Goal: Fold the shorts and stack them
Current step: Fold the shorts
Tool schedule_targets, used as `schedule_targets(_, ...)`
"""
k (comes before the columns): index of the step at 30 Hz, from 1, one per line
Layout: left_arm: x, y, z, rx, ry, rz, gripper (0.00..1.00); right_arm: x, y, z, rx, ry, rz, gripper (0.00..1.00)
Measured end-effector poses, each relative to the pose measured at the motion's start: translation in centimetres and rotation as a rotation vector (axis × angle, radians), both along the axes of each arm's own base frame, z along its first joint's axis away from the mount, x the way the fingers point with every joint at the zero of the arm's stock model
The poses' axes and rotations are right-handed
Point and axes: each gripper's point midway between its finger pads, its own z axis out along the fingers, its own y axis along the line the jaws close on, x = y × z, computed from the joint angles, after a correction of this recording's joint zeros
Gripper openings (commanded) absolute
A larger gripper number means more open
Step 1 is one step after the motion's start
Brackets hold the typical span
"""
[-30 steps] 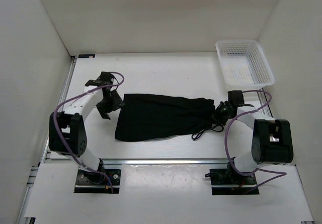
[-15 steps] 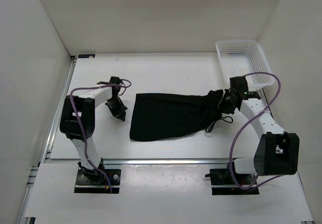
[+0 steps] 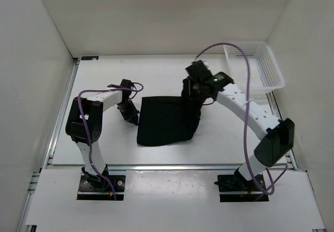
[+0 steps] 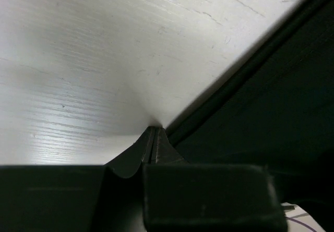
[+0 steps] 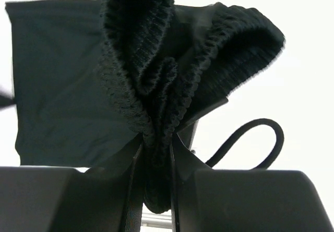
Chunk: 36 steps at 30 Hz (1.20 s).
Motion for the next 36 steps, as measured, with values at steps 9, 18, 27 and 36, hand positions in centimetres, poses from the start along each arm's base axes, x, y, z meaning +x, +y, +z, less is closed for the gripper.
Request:
schedule_targets(9,0.0,-0.1,0.0,-0.007,0.001,0.003,0.10,-1.5,11.6,-4.4,-0.160,0.057,0.214,0.00)
schedule_targets(18,0.0,0.0,0.4,-0.021,-0.011,0.016,0.15,-1.2,16.2,-8.0,-0.194,0.104,0.252,0.40)
schedule_targets(27,1.2,4.8,5.6,-0.062,-0.130,0.147,0.28,-4.5,18.4,-5.1,0.068,0.123,0.396,0.68)
schedule_targets(36,4.4,2.3,13.6,0.034,-0.340,-0.057,0.41,-2.5,4.3,-1.8,0.233,0.049,0.094,0.41)
